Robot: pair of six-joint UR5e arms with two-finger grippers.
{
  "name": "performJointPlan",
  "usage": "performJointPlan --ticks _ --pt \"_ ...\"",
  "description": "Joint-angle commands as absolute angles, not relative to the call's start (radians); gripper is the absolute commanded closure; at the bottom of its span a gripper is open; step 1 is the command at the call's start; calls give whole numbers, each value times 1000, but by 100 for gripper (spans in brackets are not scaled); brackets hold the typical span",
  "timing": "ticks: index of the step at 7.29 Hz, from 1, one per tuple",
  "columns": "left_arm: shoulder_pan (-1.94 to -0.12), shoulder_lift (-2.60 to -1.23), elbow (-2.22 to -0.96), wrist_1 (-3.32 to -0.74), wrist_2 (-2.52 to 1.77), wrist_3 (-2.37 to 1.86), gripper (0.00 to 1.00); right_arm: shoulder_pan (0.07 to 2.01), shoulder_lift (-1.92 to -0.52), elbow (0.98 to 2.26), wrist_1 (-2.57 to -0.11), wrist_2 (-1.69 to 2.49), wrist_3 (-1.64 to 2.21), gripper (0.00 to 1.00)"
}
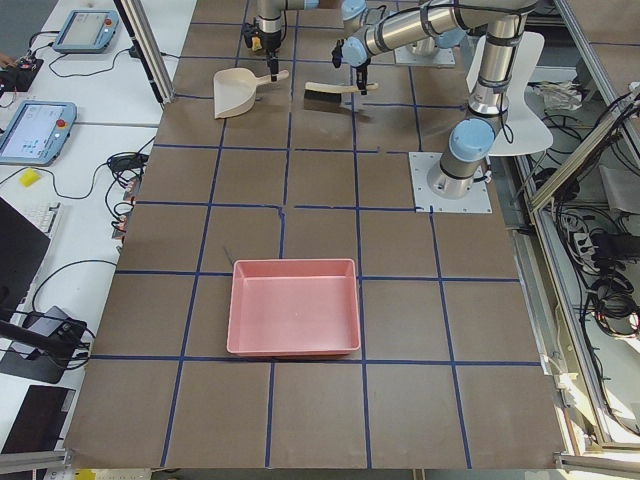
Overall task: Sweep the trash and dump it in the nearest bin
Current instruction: 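Lift the brush with the left gripper while the right gripper raises the dustpan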
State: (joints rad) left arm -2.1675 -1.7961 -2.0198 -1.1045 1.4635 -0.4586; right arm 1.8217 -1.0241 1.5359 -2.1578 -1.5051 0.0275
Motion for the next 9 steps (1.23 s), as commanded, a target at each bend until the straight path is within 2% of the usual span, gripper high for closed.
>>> performJointPlan --ticks 1,3,6,9 --pt "-2168 -1775 -2016 -1106 1466 -457 100 1822 -1023 1539 -2160 -1506 26 0" --pt "-2169 -1749 -2020 -1117 1468 -488 100 1824 -1020 1540 -2161 -1506 26 4" --pt "-2164 -1685 -2026 -1170 1479 -512 100 1825 -1017 1537 -2172 -1505 23 18" --pt "-2140 -1658 -2008 -1190 1531 -577 100 1859 -1008 1532 -2203 -1506 29 19"
